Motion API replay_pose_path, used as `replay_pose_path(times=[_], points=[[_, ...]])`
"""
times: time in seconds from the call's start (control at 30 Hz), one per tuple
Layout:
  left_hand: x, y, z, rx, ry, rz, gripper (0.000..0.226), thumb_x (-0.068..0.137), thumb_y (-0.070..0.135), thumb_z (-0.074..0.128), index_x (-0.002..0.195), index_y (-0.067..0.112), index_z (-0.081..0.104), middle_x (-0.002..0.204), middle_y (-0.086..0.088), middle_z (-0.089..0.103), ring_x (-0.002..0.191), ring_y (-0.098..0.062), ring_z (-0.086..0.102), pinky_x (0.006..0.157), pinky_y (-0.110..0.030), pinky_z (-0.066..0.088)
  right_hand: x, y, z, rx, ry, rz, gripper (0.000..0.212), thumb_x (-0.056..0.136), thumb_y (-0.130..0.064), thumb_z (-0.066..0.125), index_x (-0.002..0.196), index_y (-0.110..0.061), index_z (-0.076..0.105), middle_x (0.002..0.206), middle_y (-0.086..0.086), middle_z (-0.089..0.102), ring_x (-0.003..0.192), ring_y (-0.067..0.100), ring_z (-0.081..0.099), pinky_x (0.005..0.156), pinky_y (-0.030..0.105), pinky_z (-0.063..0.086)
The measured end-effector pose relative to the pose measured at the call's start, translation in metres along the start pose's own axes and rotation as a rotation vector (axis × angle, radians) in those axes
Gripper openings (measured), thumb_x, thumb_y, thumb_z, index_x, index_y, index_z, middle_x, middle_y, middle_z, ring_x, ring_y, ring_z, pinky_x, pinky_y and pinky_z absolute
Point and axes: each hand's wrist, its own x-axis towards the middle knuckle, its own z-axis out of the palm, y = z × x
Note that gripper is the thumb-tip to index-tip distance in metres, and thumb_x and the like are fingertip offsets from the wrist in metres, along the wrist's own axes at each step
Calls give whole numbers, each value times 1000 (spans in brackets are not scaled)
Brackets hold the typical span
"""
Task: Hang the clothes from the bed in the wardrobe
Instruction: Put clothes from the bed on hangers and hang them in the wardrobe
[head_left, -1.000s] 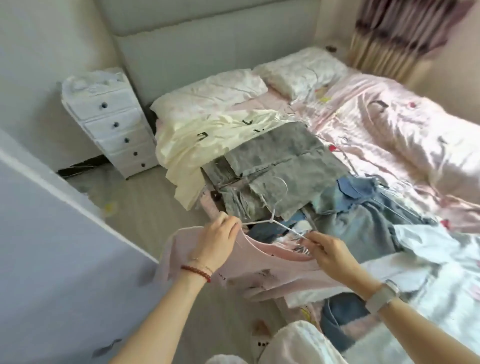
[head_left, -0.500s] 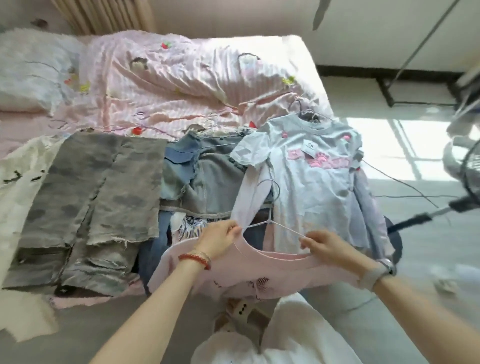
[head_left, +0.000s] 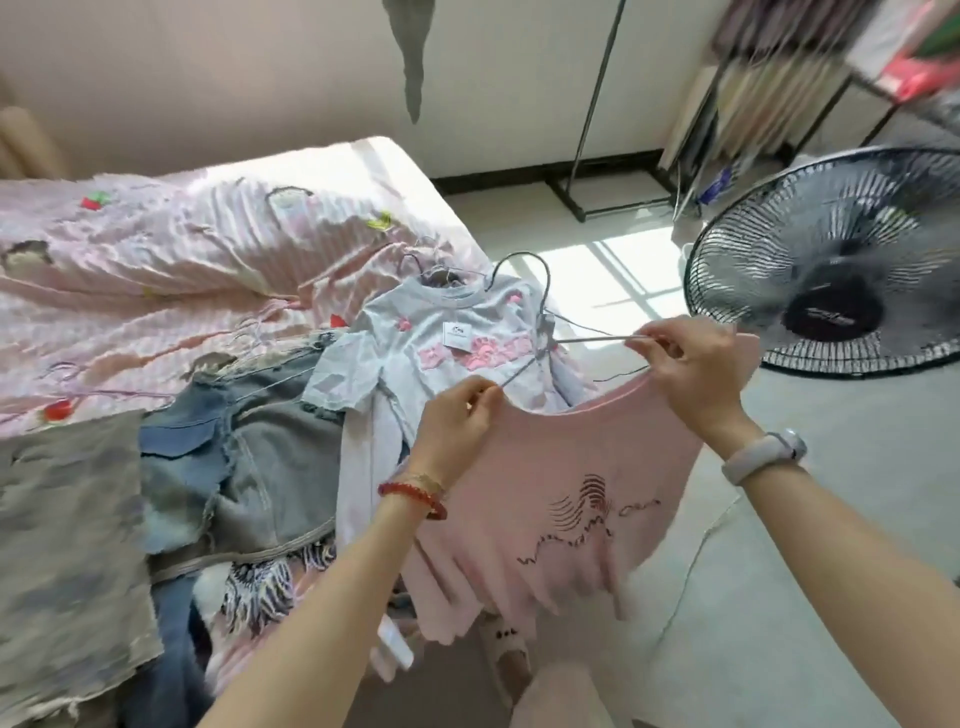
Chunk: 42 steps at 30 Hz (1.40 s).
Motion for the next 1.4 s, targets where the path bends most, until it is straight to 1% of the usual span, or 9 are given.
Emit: replay_pose_path(times=[0.1, 0.3, 0.6, 0.73, 0.9, 1.0, 1.1, 1.23, 1.4], points=[[54, 29, -14, 38, 161, 92, 16, 91, 13, 54, 89, 5, 67, 78, -6, 64, 70, -16, 54, 61, -28, 41, 62, -1, 5, 30, 98, -69, 18, 80, -23, 68, 86, -7, 71, 74, 10, 68, 71, 26, 58, 82, 55, 43], [181, 41, -32, 259, 445, 139, 20, 92, 19, 54, 98, 5, 67, 91, -11, 68, 84, -25, 61, 71, -30, 47, 188, 15, 77, 148, 177, -11, 17, 83, -26, 63, 91, -12, 71, 87, 9, 67, 87, 26, 55, 93, 40, 27], [352, -51, -30, 429, 592, -105, 25, 96, 20, 46, 106, 6, 63, 106, -13, 64, 101, -28, 55, 77, -27, 35, 326, 60, 256, 179, -167, -19, 25, 92, -15, 46, 107, -19, 66, 102, 11, 61, 104, 29, 47, 94, 36, 21], [384, -122, -23, 594, 494, -324, 27, 97, 22, 40, 113, 11, 60, 117, -13, 58, 112, -28, 45, 95, -36, 32, 326, 79, 330, 109, -478, -14, 43, 89, -3, 40, 127, -21, 51, 118, 10, 53, 119, 28, 39, 110, 51, 5], [382, -176, -1, 809, 314, -428, 43, 95, 27, 39, 138, 24, 35, 142, -7, 35, 131, -25, 28, 109, -42, 12, 293, 101, 391, 37, -774, -23, 63, 89, -10, 41, 144, -27, 17, 147, 4, 22, 141, 25, 7, 109, 60, -2], [363, -195, 16, 896, 141, -395, 51, 94, 30, 38, 143, 29, 23, 153, -3, 16, 141, -20, 10, 112, -50, 2, 269, 104, 409, -43, -891, -22, 61, 92, -20, 39, 145, -26, 10, 155, 1, 1, 142, 23, -3, 110, 58, 0], [336, -205, 24, 931, 43, -433, 54, 94, 33, 36, 145, 29, 17, 155, -2, 9, 142, -18, 3, 111, -54, -3, 245, 94, 408, -35, -937, -25, 57, 93, -22, 38, 145, -20, 16, 155, 3, 3, 142, 20, 0, 110, 57, 6], [289, -200, 14, 914, 102, -516, 55, 95, 32, 34, 146, 28, 15, 156, -1, 6, 142, -18, 1, 111, -53, -3, 216, 60, 389, 3, -872, -111, 48, 93, -20, 38, 139, -14, 28, 145, 7, 29, 135, 22, 20, 107, 48, 23], [191, -173, -21, 885, 303, -677, 57, 93, 31, 36, 146, 28, 14, 156, -1, 7, 143, -18, 2, 112, -46, 1, 167, -13, 354, 81, -891, -282, 44, 94, -23, 38, 137, -16, 34, 145, 2, 32, 137, 21, 20, 112, 48, 14]])
